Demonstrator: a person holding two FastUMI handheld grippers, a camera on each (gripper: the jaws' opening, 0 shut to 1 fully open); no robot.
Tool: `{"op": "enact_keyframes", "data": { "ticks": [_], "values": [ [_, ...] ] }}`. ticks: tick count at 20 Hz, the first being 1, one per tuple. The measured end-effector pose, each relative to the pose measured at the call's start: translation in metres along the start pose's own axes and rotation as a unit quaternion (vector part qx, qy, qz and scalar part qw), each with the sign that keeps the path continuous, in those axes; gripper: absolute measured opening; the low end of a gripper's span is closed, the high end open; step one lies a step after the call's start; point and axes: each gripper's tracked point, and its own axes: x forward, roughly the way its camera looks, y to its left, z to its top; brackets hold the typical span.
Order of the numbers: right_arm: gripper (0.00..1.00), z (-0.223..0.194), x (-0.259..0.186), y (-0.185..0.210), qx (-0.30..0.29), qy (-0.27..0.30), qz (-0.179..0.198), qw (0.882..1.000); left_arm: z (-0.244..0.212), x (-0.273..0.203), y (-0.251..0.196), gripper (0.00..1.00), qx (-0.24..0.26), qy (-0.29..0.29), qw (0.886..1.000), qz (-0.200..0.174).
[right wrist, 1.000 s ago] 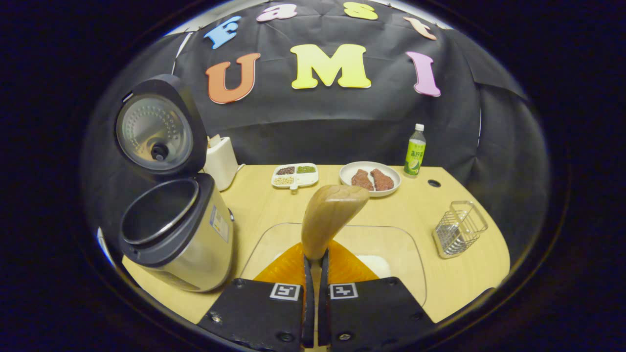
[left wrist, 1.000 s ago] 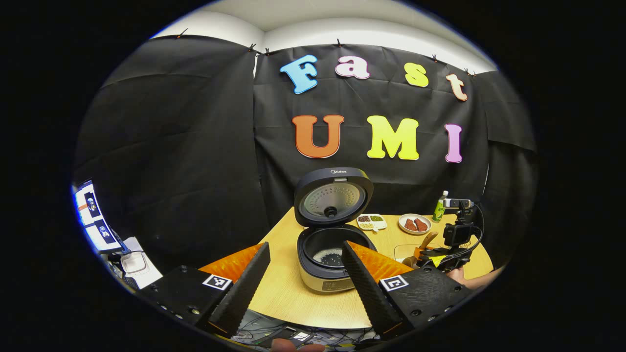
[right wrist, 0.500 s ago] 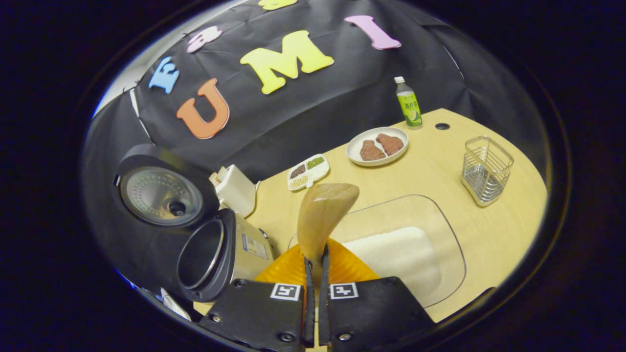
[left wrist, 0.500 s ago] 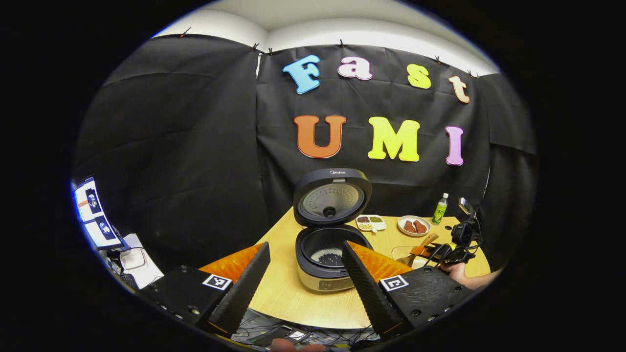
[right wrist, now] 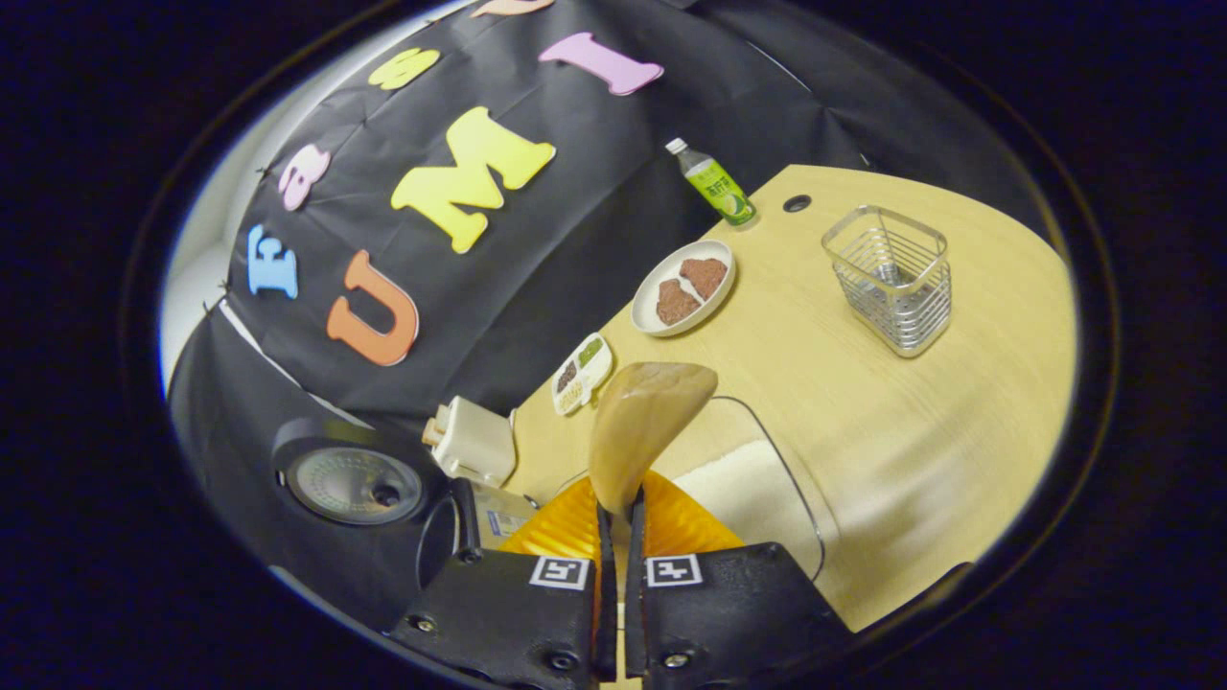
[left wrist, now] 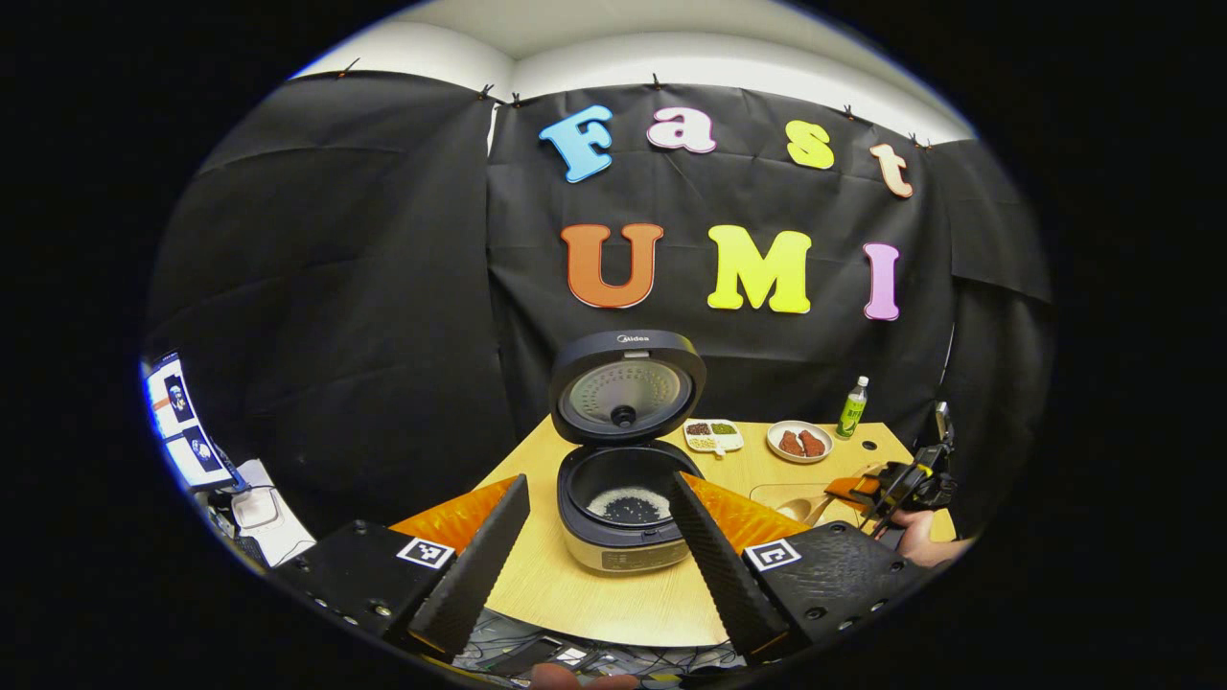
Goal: Close the left gripper, press the button to open the rice cooker; take a wooden spoon from the chopstick holder with the right hand, scoop a spoonful of rice and pour it into the rice cooker, then put the wooden spoon back into the chopstick holder.
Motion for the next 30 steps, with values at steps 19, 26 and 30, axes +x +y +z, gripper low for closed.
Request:
{"op": "enact_keyframes", "data": {
  "ticks": [19,26,30],
  "values": [
    [0.08,0.011,-0.027,0.226,-0.060,0.033,0.173,0.983,0.008,-0.006,0.001,0.95,-0.016,-0.041,0.999,0.019],
    [0.08,-0.040,0.016,0.263,-0.120,0.055,0.164,0.978,0.000,-0.016,0.043,0.95,-0.037,-0.036,0.997,0.064],
    [0.08,-0.062,0.036,0.263,-0.176,0.055,0.145,0.972,-0.004,-0.025,0.062,0.95,-0.042,-0.036,0.995,0.081]
  ]
}}
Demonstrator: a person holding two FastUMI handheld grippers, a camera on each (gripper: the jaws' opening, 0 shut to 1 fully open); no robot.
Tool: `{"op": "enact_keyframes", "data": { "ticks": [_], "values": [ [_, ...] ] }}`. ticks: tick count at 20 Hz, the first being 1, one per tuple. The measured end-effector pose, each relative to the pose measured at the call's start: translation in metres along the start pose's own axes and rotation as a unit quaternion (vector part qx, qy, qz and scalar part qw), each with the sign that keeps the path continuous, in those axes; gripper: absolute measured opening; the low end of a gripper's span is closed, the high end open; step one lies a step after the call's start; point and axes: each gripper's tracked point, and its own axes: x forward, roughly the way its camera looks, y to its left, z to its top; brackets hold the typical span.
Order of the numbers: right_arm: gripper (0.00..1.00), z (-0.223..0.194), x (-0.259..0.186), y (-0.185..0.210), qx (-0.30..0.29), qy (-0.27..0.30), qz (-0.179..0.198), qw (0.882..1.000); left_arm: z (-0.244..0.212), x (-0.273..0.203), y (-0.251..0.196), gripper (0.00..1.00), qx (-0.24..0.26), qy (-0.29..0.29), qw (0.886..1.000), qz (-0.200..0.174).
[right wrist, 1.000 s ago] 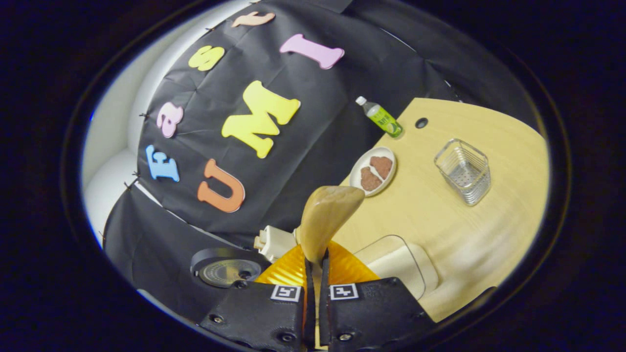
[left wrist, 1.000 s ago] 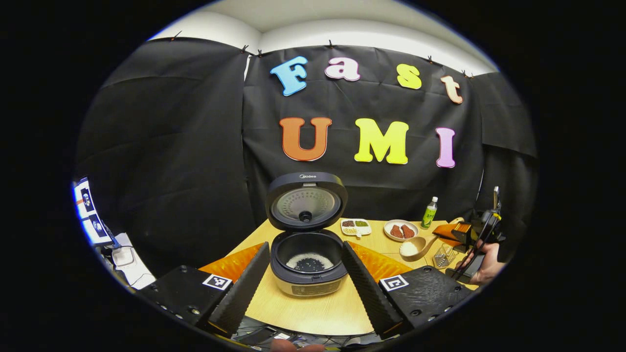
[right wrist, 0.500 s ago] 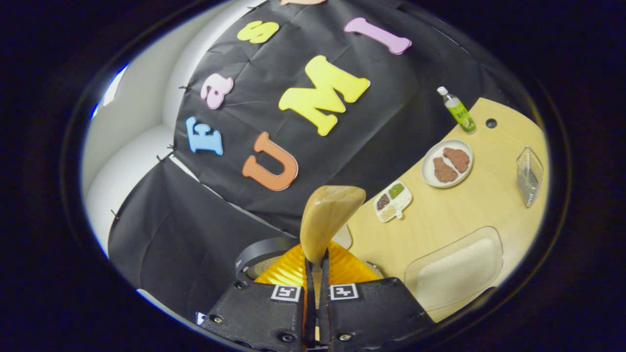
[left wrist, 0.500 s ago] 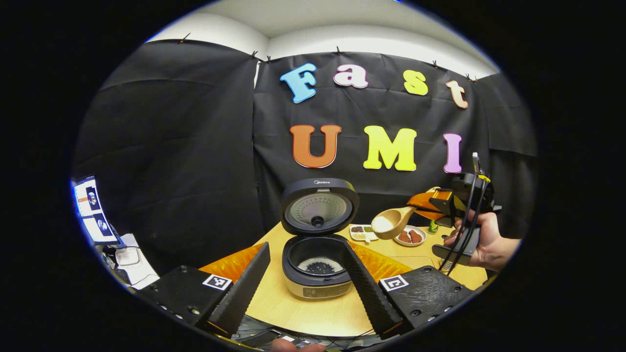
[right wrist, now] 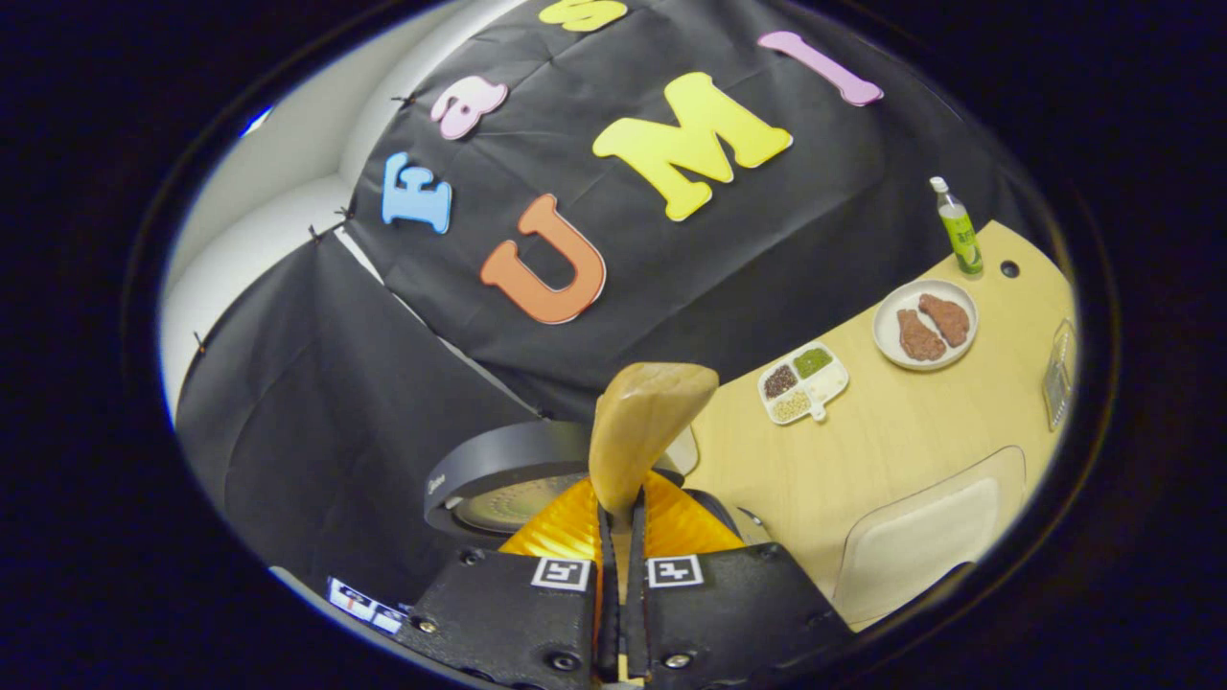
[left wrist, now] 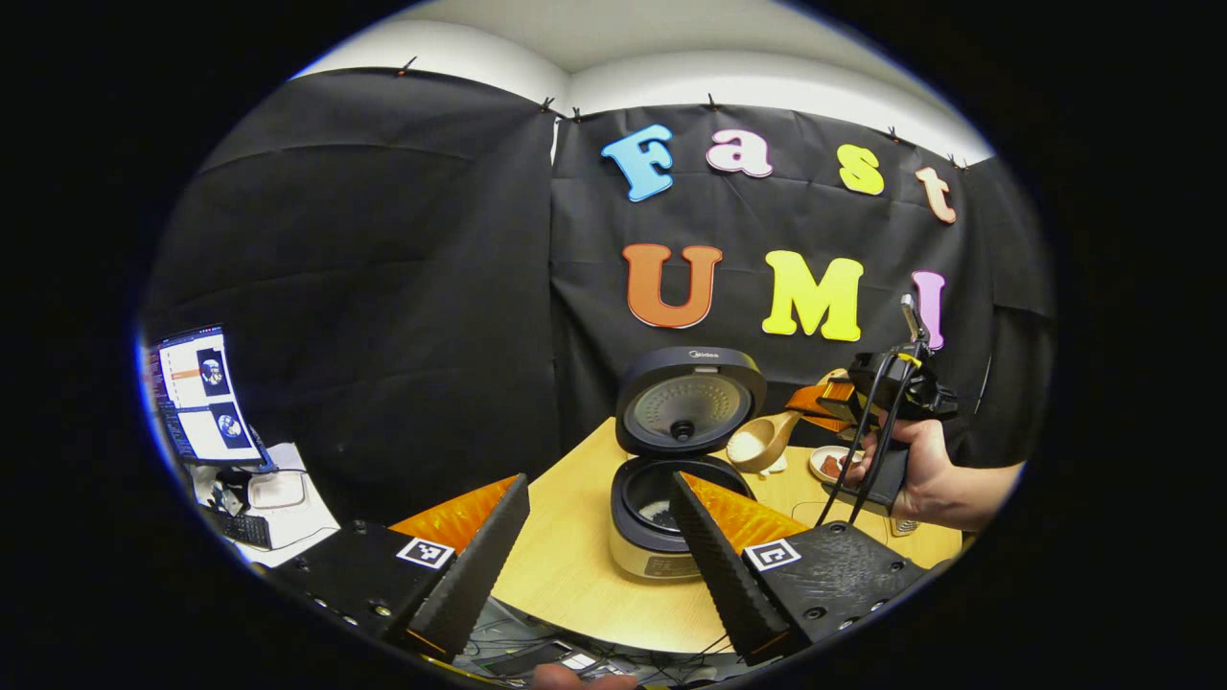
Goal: Close the left gripper, press the button to open the rice cooker; take a wooden spoon from the chopstick holder with the right hand, scoop a spoonful of rice and pour it into the rice cooker, then put the wooden spoon back into the chopstick holder.
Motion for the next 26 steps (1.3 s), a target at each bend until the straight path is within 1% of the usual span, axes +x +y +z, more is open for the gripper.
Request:
{"op": "enact_keyframes", "data": {
  "ticks": [7,13,16,19,26],
  "values": [
    [0.08,-0.025,0.014,0.010,-0.071,0.012,-0.018,0.997,-0.002,-0.004,0.016,0.95,-0.006,-0.001,1.000,0.008],
    [0.08,-0.033,0.020,0.008,-0.095,0.020,-0.036,0.995,-0.004,-0.003,0.027,0.95,-0.014,-0.001,1.000,0.014],
    [0.08,-0.033,0.021,0.006,-0.117,0.018,-0.046,0.992,-0.002,-0.001,0.030,0.95,-0.018,-0.002,1.000,0.014],
    [0.08,-0.036,0.022,0.010,-0.147,0.016,-0.047,0.988,-0.001,-0.001,0.033,0.95,-0.020,-0.003,1.000,0.015],
    [0.08,-0.043,0.022,0.023,-0.227,0.006,-0.045,0.973,-0.001,-0.003,0.038,0.95,-0.023,-0.007,1.000,0.014]
  ]
}}
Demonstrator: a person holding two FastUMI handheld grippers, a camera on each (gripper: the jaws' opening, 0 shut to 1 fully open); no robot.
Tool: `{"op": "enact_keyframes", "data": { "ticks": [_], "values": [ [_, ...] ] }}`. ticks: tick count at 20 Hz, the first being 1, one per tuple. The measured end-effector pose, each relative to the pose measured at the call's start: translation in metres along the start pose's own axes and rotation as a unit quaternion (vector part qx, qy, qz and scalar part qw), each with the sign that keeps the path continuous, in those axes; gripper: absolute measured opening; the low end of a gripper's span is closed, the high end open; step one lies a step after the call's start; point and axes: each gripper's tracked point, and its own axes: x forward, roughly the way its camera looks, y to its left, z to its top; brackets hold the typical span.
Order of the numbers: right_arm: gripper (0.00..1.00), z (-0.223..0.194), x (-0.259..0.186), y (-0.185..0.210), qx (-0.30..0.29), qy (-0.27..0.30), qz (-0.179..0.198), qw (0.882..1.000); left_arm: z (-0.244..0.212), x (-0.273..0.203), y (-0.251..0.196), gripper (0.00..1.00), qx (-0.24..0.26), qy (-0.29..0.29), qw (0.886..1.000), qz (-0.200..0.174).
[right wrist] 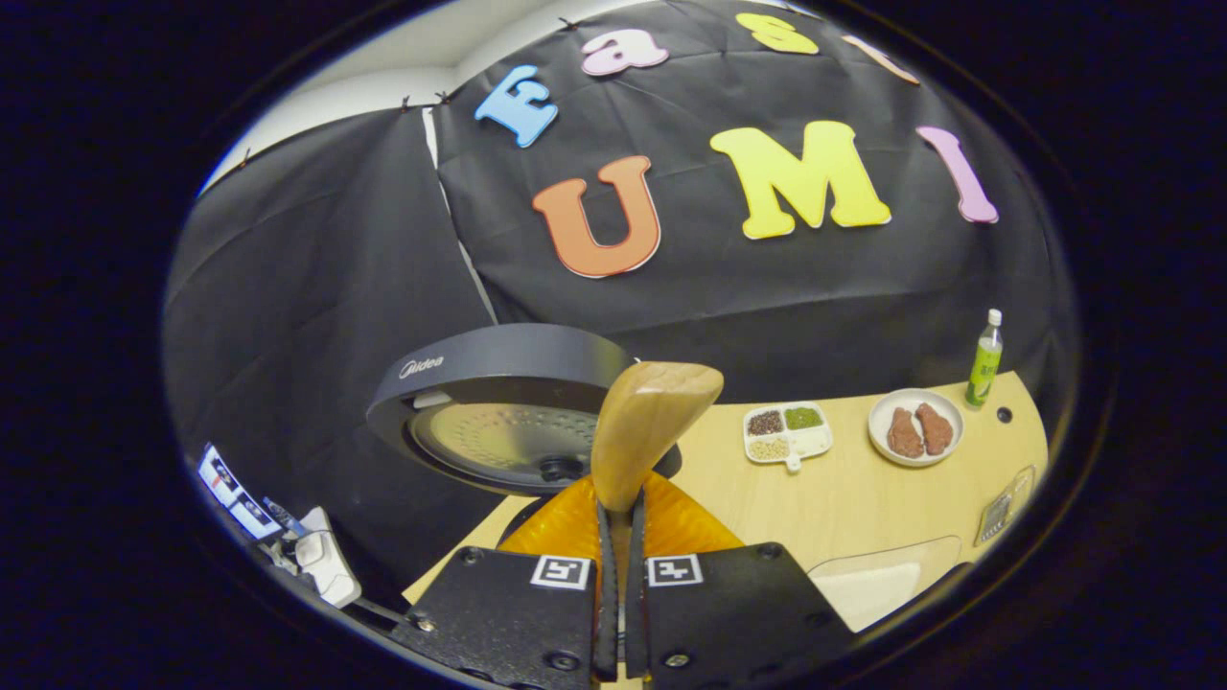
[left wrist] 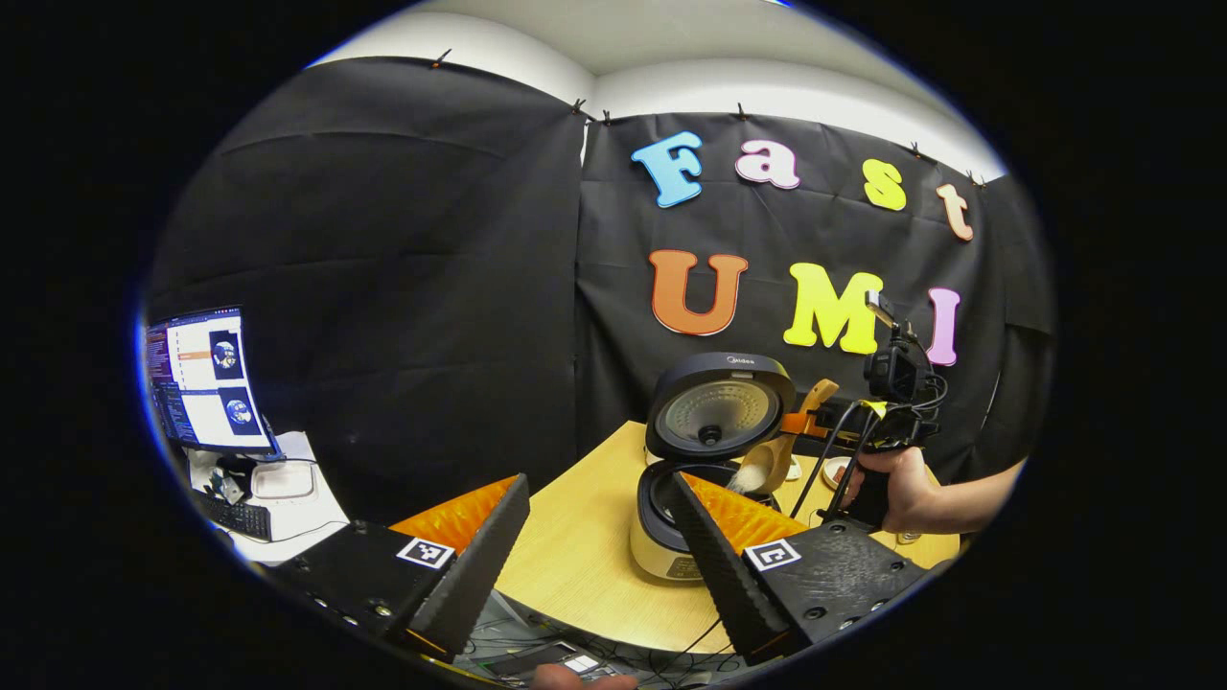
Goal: Close the left gripper, press the button to open the rice cooker; take a wooden spoon from the chopstick holder with the right hand, scoop a spoonful of rice and pour it into the rice cooker, then put the wooden spoon back into the chopstick holder.
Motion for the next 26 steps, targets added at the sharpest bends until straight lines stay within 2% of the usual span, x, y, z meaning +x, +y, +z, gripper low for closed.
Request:
{"op": "enact_keyframes", "data": {
  "ticks": [5,11,14,17,18,19,22,26],
  "values": [
    [0.08,0.001,0.001,0.007,-0.051,-0.007,-0.003,0.999,0.005,0.002,0.003,0.95,-0.007,-0.003,1.000,0.007],
    [0.08,0.004,0.001,0.023,-0.139,-0.025,0.003,0.990,0.006,0.000,0.003,0.95,-0.009,-0.008,1.000,0.009],
    [0.08,0.003,-0.001,0.031,-0.180,-0.034,0.004,0.983,0.006,-0.001,0.000,0.95,-0.010,-0.009,1.000,0.007],
    [0.08,0.004,-0.008,0.041,-0.236,-0.050,0.010,0.971,0.005,0.000,0.001,0.95,-0.010,-0.005,1.000,0.006],
    [0.08,0.003,-0.008,0.043,-0.250,-0.054,0.011,0.967,0.007,0.001,0.002,1.00,-0.013,-0.006,1.000,0.007],
    [0.08,0.004,-0.009,0.043,-0.262,-0.058,0.013,0.963,0.008,0.001,0.001,0.95,-0.016,-0.007,1.000,0.007],
    [0.08,0.005,-0.010,0.046,-0.296,-0.072,0.015,0.952,0.007,-0.001,0.000,0.95,-0.015,-0.008,1.000,0.006],
    [0.08,0.000,-0.013,0.049,-0.311,-0.073,0.019,0.947,0.008,-0.002,0.000,0.95,-0.015,-0.011,1.000,0.007]
  ]
}}
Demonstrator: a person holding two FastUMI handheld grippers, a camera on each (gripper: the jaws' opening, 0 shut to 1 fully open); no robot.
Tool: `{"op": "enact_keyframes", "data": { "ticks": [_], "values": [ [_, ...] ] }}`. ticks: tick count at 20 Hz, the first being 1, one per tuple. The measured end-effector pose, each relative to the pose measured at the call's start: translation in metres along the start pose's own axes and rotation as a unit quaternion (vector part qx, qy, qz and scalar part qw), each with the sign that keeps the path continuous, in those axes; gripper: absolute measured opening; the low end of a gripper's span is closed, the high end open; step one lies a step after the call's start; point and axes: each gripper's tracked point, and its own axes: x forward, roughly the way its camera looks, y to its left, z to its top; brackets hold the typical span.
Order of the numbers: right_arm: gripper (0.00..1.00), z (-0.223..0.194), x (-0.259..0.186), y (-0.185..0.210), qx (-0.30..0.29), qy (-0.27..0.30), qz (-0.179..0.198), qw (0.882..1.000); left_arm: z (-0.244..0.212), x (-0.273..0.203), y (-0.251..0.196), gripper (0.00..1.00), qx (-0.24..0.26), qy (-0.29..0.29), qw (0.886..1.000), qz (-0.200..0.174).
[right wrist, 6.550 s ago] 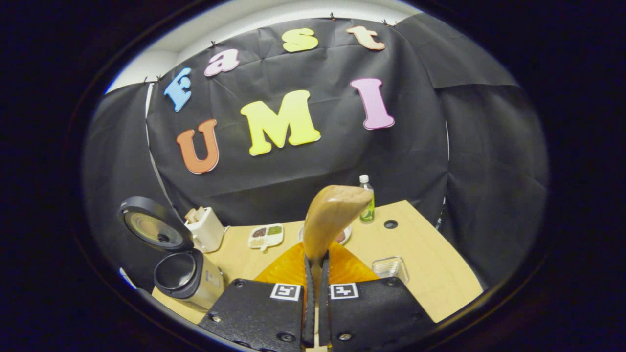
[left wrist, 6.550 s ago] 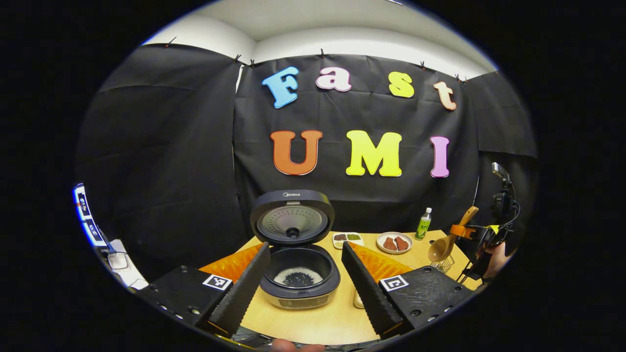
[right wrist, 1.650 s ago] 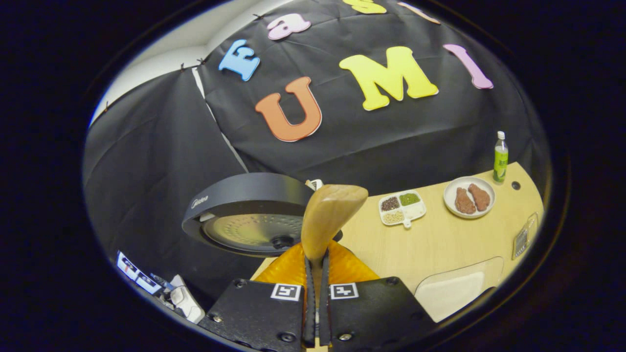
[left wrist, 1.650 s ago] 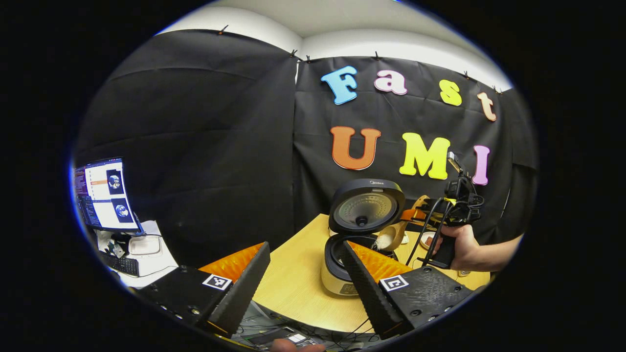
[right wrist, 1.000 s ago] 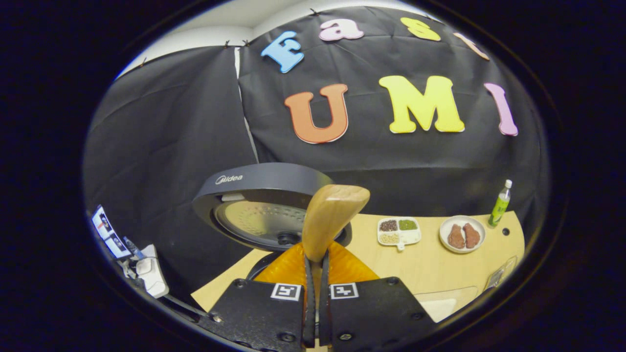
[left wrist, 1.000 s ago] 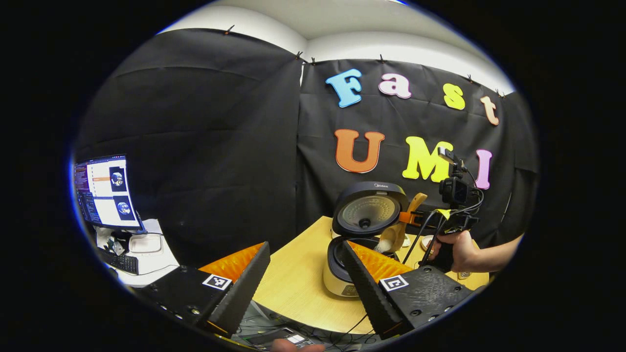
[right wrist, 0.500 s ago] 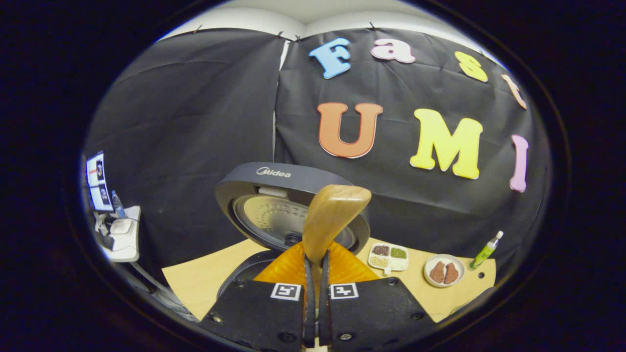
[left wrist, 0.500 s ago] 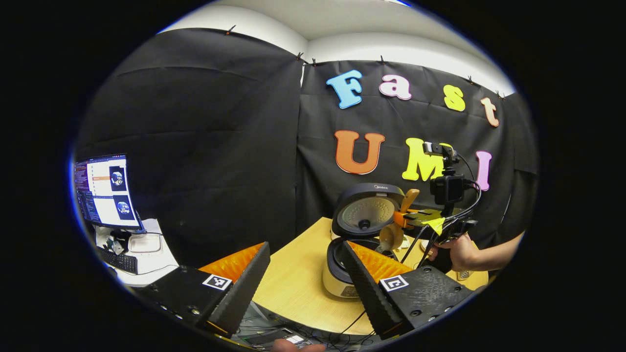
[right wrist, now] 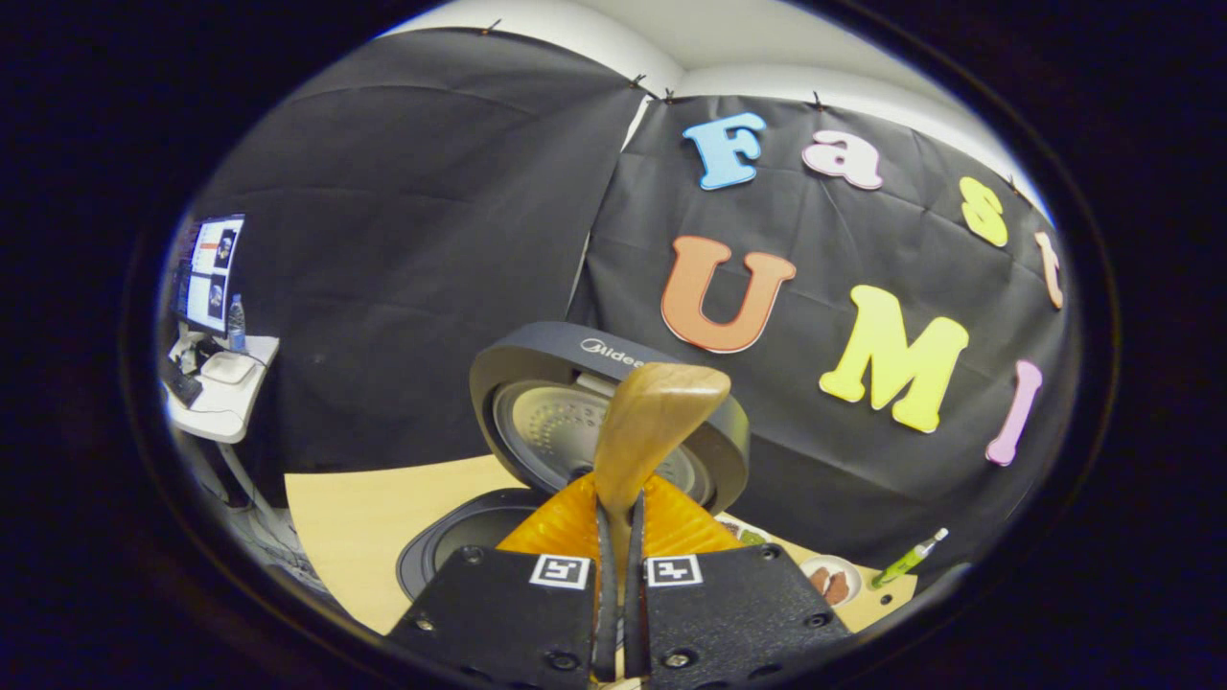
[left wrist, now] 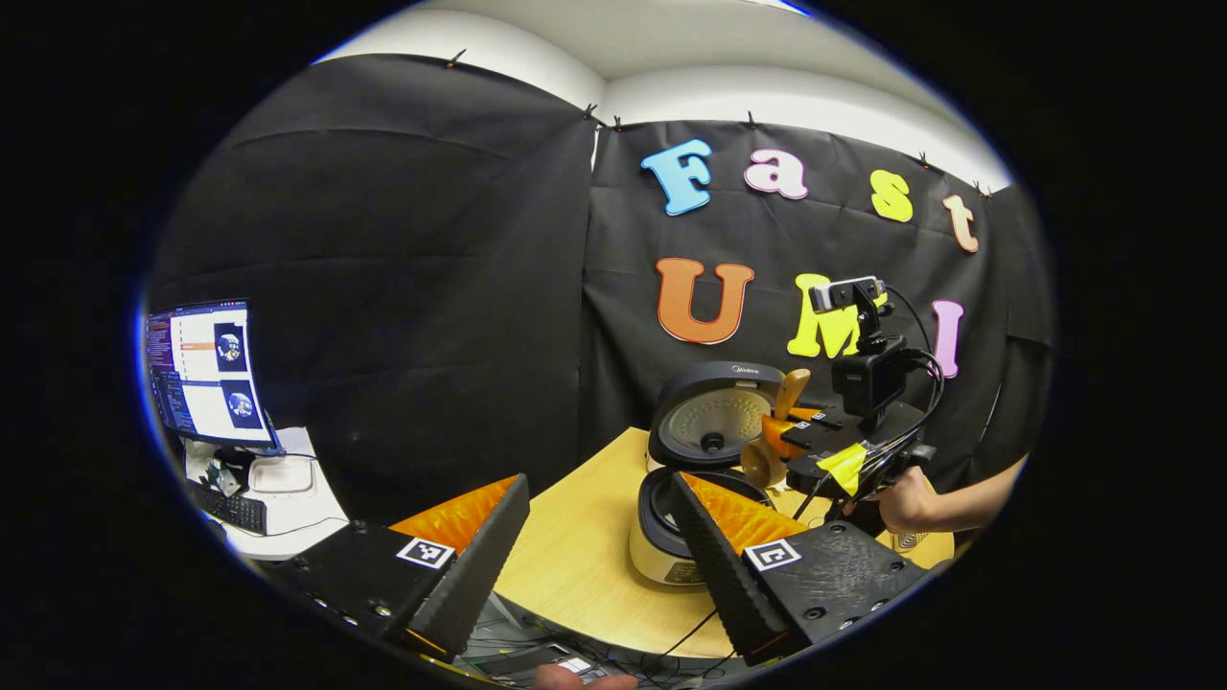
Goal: Close the left gripper, press the button to open the rice cooker; take a wooden spoon from the chopstick holder with the right hand, scoop a spoonful of rice and pour it into the rice cooker, then put the wooden spoon back into the chopstick holder.
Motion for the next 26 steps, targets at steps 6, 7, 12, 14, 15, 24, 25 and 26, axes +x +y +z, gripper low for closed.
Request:
{"op": "enact_keyframes", "data": {
  "ticks": [6,7,12,14,15,24,25,26],
  "values": [
    [0.08,-0.004,0.002,0.000,0.050,0.003,0.003,0.999,0.000,-0.004,-0.002,0.95,0.001,0.003,1.000,-0.001],
    [0.08,-0.004,0.002,0.001,0.061,0.007,0.002,0.998,0.000,-0.004,-0.004,0.95,0.002,0.004,1.000,-0.001],
    [0.08,0.004,-0.003,0.000,0.126,0.011,-0.001,0.992,0.001,-0.004,-0.016,0.95,0.011,0.007,1.000,-0.012],
    [0.08,0.007,-0.010,-0.005,0.160,0.012,0.000,0.987,0.001,-0.002,-0.024,0.95,0.015,0.008,1.000,-0.018],
    [0.08,0.008,-0.020,-0.014,0.183,0.013,0.002,0.983,0.002,-0.001,-0.027,0.95,0.018,0.007,1.000,-0.020],
    [0.08,0.000,-0.083,-0.079,0.352,0.006,0.001,0.936,-0.004,0.010,-0.080,0.95,0.042,0.008,0.997,-0.070],
    [0.08,-0.006,-0.091,-0.090,0.360,0.007,-0.006,0.933,-0.005,0.010,-0.089,0.95,0.043,0.010,0.996,-0.076],
    [0.08,-0.011,-0.100,-0.102,0.367,0.007,-0.015,0.930,-0.006,0.011,-0.098,0.94,0.043,0.009,0.996,-0.083]
  ]
}}
